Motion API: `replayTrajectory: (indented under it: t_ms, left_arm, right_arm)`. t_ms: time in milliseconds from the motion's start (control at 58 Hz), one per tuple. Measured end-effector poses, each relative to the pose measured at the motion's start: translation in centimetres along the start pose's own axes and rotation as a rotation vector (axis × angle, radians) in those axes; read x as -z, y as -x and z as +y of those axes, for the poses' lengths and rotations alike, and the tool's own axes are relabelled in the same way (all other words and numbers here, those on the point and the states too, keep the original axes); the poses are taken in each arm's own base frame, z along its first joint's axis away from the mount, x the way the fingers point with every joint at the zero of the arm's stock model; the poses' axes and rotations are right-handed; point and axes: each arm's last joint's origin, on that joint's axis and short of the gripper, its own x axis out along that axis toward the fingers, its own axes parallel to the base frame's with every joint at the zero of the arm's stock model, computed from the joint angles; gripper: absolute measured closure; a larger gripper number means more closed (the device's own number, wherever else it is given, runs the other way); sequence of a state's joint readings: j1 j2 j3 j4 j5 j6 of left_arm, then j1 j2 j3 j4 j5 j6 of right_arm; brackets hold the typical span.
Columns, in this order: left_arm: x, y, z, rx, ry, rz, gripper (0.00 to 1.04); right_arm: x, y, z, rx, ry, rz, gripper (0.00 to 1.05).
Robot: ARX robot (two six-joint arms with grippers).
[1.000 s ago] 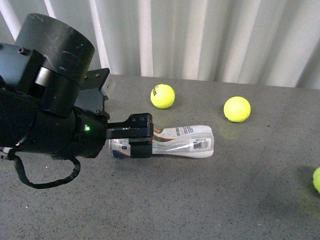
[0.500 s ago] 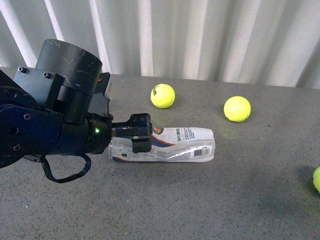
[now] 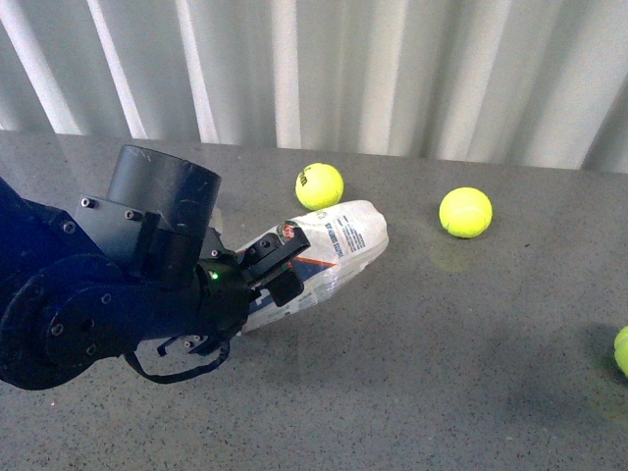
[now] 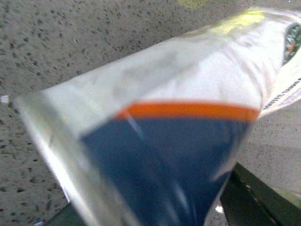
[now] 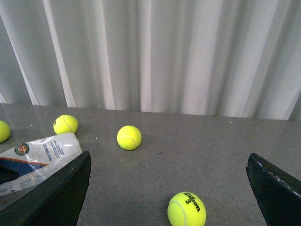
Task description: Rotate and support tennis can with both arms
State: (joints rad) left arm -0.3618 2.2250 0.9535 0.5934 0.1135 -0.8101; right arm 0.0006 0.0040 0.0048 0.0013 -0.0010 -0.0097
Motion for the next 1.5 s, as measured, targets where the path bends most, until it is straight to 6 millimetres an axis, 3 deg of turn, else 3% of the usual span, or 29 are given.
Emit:
replayTrajectory:
  t_ms: [224,328,517,690,879,1017,1155,1259,1345,1500]
  left_arm:
    - [0.2,-0.1,-0.5,0.044,0.022,0.004,0.85]
    - [-0.5,0.9,-1.2,0.080,0.021,0.004,1.00]
    - [-2.7,4.4,-1.3,0.119,0.011,0.074,1.00]
    - [-6.3,9.4,-3.8,0.223,-0.153,0.131,1.00]
    - [-11.0,17.5,-11.0,0.378,-0.605,0.151,1.00]
    - [-11.9,20.6,-13.6,0.274,-0.989,0.219,1.00]
    - [-11.4,21.2,-13.6,0.103,-1.426,0.369,1.00]
    - [-10.5,21.3,-13.8,0.087,-1.794,0.559,1.00]
    - [-9.8,20.6,-14.8,0.049,-2.081,0.615,1.00]
    - [-8.4,18.7,-16.1,0.082,-2.232,0.650,1.00]
  right_arm:
    - [0.0,0.0,0.0,0.000,0.000,0.000,0.07]
    - [0.0,0.0,0.0,0.000,0.000,0.000,0.07]
    - [0.0,0.0,0.0,0.000,0.000,0.000,0.07]
    - [0.0,0.0,0.0,0.000,0.000,0.000,0.07]
    - [0.0,0.0,0.0,0.000,0.000,0.000,0.07]
    - [0.0,0.0,0.0,0.000,0.000,0.000,0.07]
    - [0.0,0.0,0.0,0.000,0.000,0.000,0.07]
    - [0.0,0.0,0.0,0.000,0.000,0.000,0.07]
    - [0.0,0.0,0.0,0.000,0.000,0.000,0.07]
    - [0.0,0.0,0.0,0.001,0.000,0.000,0.07]
